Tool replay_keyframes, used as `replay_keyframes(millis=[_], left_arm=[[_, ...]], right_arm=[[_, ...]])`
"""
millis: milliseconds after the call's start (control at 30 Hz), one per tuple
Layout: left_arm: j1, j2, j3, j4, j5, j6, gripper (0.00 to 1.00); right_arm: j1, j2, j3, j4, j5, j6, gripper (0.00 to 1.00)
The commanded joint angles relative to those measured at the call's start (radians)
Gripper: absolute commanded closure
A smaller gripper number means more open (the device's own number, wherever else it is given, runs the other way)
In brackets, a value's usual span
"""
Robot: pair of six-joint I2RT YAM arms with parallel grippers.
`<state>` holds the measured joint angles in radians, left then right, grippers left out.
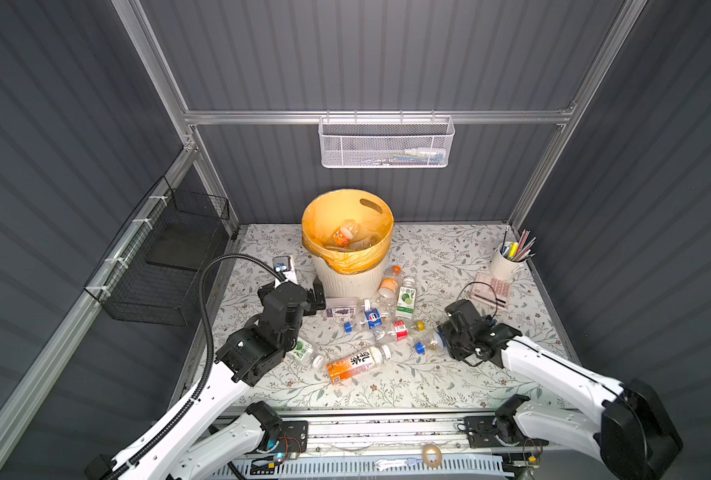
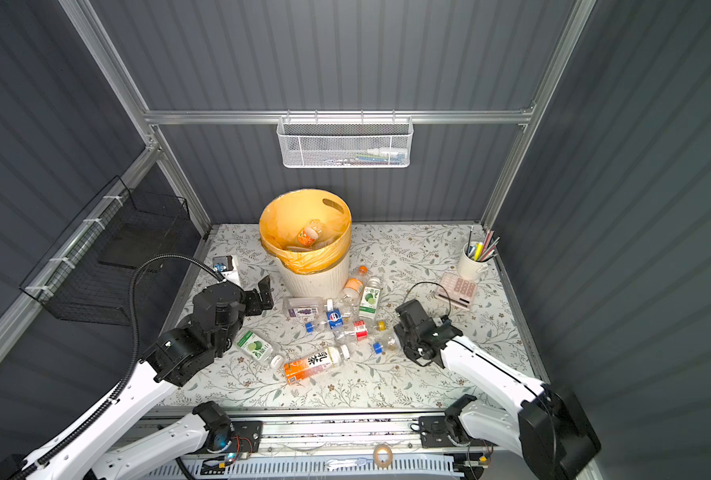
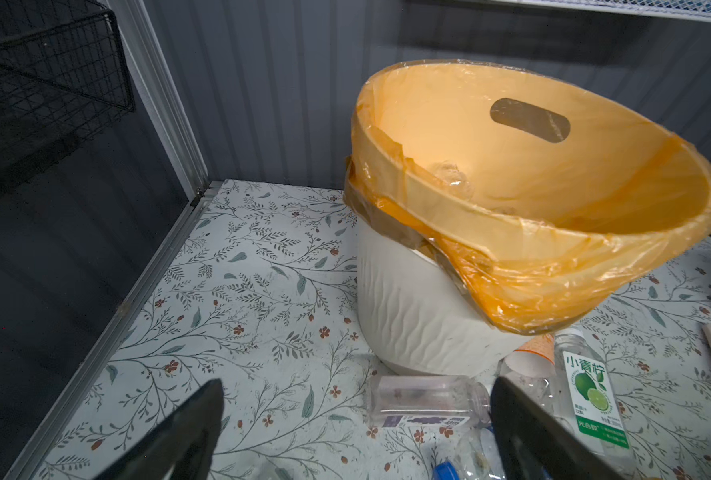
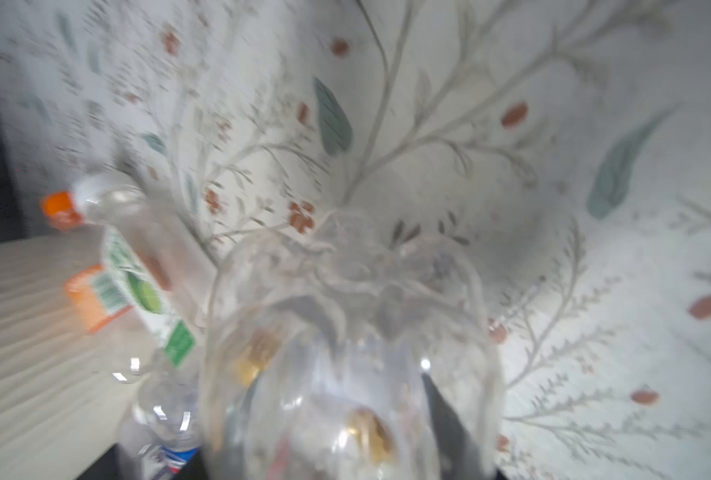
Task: Throw the plastic bottles in the bin
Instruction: 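Lift the blue-label bottle over the bin and release it with the right gripper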
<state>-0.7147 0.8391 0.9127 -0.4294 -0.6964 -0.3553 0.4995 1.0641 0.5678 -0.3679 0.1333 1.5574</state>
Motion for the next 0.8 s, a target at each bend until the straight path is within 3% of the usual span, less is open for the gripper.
replay_keyframes(millis=[0, 167, 267, 333, 467, 633, 667, 767], left_arm=[[-0.005, -0.021, -0.022, -0.022, -0.037, -0.056, 0.01], [-0.005, -0.009, -0.046, -0.055, 0.011, -0.047, 0.0], [-0.004, 0.008, -0.058, -0.065, 0.061, -0.032, 0.01], [-0.005, 0.017, -0.066, -0.069, 0.097, -0.028, 0.01], [-0.006, 0.036, -0.079, -0.074, 0.144, -0.042, 0.01], [-0.009, 0.074, -0.078, -0.088, 0.161, -0.066, 0.0], [-0.009, 0.084, -0.071, -0.095, 0.156, -0.069, 0.01], [-0.019, 0.101, -0.045, -0.125, 0.136, -0.077, 0.01]], right_arm=[[-0.126, -0.071, 0.007, 0.159, -0.084, -0.224, 0.48], [-0.253, -0.032, 0.309, 0.135, -0.237, -0.549, 0.46], [-0.26, 0.09, 0.53, 0.138, -0.356, -0.66, 0.46], [-0.255, 0.181, 0.647, 0.181, -0.452, -0.667, 0.46], [-0.173, 0.383, 0.928, 0.213, -0.581, -0.704, 0.45], [-0.031, 0.707, 1.425, -0.064, -0.656, -0.862, 0.41], [-0.019, 0.77, 1.518, -0.124, -0.656, -0.879, 0.35], [-0.012, 0.904, 1.77, -0.314, -0.613, -0.939, 0.04]])
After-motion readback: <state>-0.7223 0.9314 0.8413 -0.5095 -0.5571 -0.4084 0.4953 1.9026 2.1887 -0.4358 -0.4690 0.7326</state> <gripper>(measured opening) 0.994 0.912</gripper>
